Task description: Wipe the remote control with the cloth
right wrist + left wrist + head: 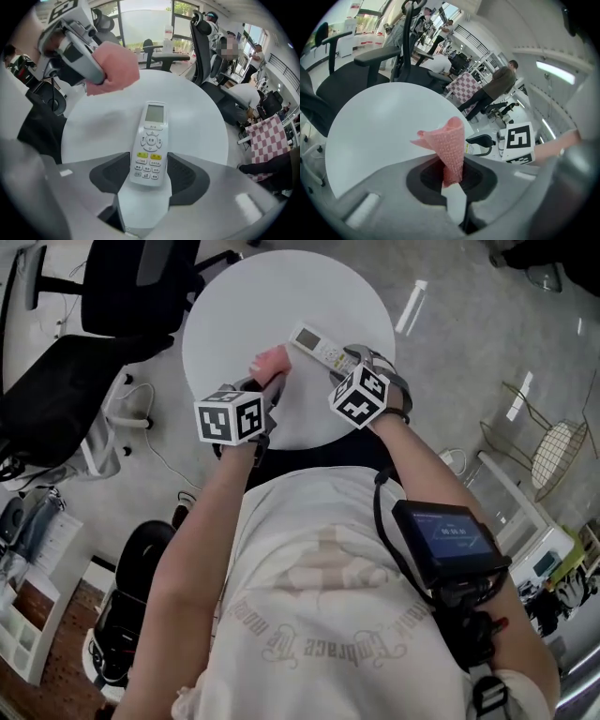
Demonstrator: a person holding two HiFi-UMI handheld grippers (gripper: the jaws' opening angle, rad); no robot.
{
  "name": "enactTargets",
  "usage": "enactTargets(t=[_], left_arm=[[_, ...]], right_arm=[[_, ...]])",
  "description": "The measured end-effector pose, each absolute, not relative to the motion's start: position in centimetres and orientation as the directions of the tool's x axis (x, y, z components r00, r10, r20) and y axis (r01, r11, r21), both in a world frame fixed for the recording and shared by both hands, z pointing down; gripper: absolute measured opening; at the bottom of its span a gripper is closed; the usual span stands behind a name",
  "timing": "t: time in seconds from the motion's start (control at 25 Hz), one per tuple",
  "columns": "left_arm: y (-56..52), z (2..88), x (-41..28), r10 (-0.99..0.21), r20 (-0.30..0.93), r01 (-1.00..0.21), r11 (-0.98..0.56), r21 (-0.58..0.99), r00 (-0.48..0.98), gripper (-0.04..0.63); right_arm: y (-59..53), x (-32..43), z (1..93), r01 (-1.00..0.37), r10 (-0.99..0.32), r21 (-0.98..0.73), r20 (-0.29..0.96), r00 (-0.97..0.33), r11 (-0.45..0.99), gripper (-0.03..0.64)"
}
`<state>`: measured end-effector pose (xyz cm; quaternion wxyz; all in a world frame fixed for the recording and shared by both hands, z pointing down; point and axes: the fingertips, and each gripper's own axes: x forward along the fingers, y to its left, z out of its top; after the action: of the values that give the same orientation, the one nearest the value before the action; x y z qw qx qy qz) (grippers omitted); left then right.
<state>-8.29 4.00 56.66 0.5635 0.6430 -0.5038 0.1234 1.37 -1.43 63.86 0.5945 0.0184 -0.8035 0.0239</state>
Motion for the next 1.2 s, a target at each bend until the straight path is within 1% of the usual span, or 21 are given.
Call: enactTargets(t=[0.16,0.24,0.36,0.48,0.6,0.72,0.88,0.96,1.04,1.12,1.2], left_arm=[[5.6,55.7,-10.5,-0.547,0.704,-0.765,0.166,0.622,0.454,0.037],[6.1,55.6,-11.0,-0.555,0.701,-0.759,0.178,0.626,0.448,0.037],[7.1,55.4,-11.5,-0.564,0.699,-0.751,0.195,0.631,0.440,0.037],[8.3,55.5,-11.9,-0.573,0.697,-0.742,0.216,0.635,0.430,0.037],[9.1,55.5,-11.9,-0.578,0.695,-0.730,0.233,0.642,0.427,0.037],[9.2,55.0,-11.5,-0.587,0.683,-0.714,0.237,0.659,0.436,0.037],[8.8,55.0,-10.4,-0.596,0.659,-0.687,0.234,0.688,0.458,0.037],[8.3,54.9,-9.8,-0.601,0.643,-0.670,0.227,0.707,0.475,0.038],[7.8,54.6,-9.1,-0.606,0.623,-0.650,0.219,0.728,0.494,0.038],[7.3,54.1,-8.4,-0.613,0.602,-0.626,0.214,0.750,0.512,0.038],[6.6,53.7,-7.8,-0.621,0.576,-0.596,0.208,0.775,0.532,0.038]], right_arm=[[-0.9,-0.1,63.9,-0.051,0.013,-0.022,0.983,-0.181,0.998,0.253],[-1.3,-0.5,64.0,-0.058,0.013,-0.022,0.988,-0.151,0.998,0.252],[-1.8,-1.0,63.8,-0.078,0.006,-0.017,0.990,-0.139,0.997,0.250],[-1.8,-1.2,63.8,-0.121,0.032,-0.051,0.988,-0.152,0.991,0.247],[-1.5,-0.6,63.9,-0.233,0.106,-0.151,0.975,-0.195,0.961,0.245],[-0.7,0.2,63.4,-0.344,0.185,-0.280,0.941,-0.285,0.896,0.245],[0.4,0.9,62.7,-0.389,0.266,-0.437,0.867,-0.421,0.811,0.245],[0.7,0.8,62.0,-0.396,0.297,-0.530,0.805,-0.514,0.750,0.245],[1.0,0.3,60.4,-0.366,0.319,-0.635,0.706,-0.633,0.680,0.245],[1.2,-0.4,57.9,-0.292,0.325,-0.730,0.575,-0.751,0.618,0.245],[1.1,-1.1,55.6,-0.213,0.314,-0.780,0.463,-0.829,0.589,0.245]])
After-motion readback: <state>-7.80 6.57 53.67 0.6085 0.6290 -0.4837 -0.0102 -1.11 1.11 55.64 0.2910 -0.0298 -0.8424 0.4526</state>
